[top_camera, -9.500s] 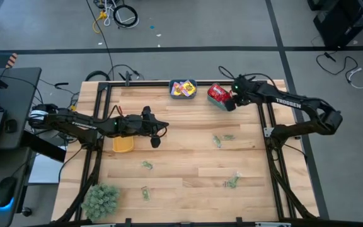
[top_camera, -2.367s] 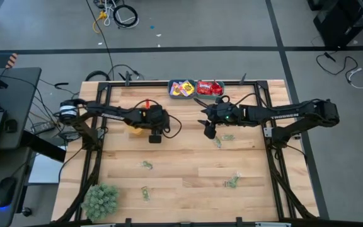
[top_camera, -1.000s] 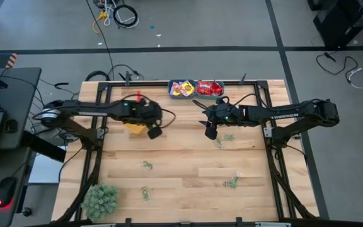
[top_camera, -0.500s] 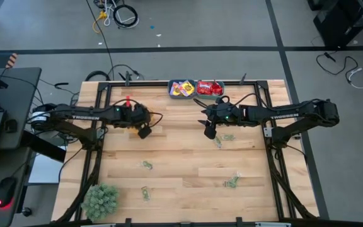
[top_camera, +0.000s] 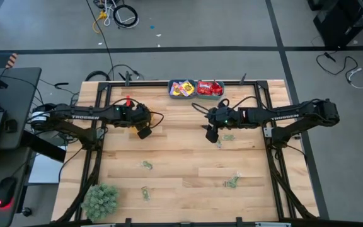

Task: Sort candy
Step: Put the green gummy into the yellow bin

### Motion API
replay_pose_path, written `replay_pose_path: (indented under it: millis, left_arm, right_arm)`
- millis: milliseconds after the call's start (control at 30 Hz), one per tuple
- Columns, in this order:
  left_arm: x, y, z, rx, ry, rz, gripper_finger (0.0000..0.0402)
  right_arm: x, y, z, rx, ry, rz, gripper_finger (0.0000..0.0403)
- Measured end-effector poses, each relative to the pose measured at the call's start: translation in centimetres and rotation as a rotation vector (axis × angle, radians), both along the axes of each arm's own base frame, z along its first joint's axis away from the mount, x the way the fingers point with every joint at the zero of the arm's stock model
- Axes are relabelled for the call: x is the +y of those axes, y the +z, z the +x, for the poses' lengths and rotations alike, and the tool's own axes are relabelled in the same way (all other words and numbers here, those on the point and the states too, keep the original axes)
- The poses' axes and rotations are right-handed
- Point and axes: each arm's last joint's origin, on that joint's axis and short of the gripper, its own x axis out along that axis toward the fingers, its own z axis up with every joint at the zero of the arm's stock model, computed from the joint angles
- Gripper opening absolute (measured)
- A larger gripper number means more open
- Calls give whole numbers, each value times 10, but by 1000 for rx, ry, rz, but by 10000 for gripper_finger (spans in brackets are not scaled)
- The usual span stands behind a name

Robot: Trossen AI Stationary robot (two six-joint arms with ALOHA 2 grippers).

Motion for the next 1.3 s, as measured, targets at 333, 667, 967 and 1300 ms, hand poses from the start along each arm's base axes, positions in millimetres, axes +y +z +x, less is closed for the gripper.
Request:
replay_pose_path:
  millis: [333,667,967,1300]
  left_arm:
    - [-17,17,8,-138,-94,18,69]
    - [-26,9,-14,-226,1,101,3]
    - [-8,-32,-21,-118,34,92,1]
    - [-1,-54,11,-310,-149,8,1]
  right_arm:
    - [31,-23,-21,215,-74,107,263]
    - [52,-55,-42,279,-158,210,230]
    - [64,-65,-50,267,-227,220,133]
    - [78,-75,-45,243,-232,261,120]
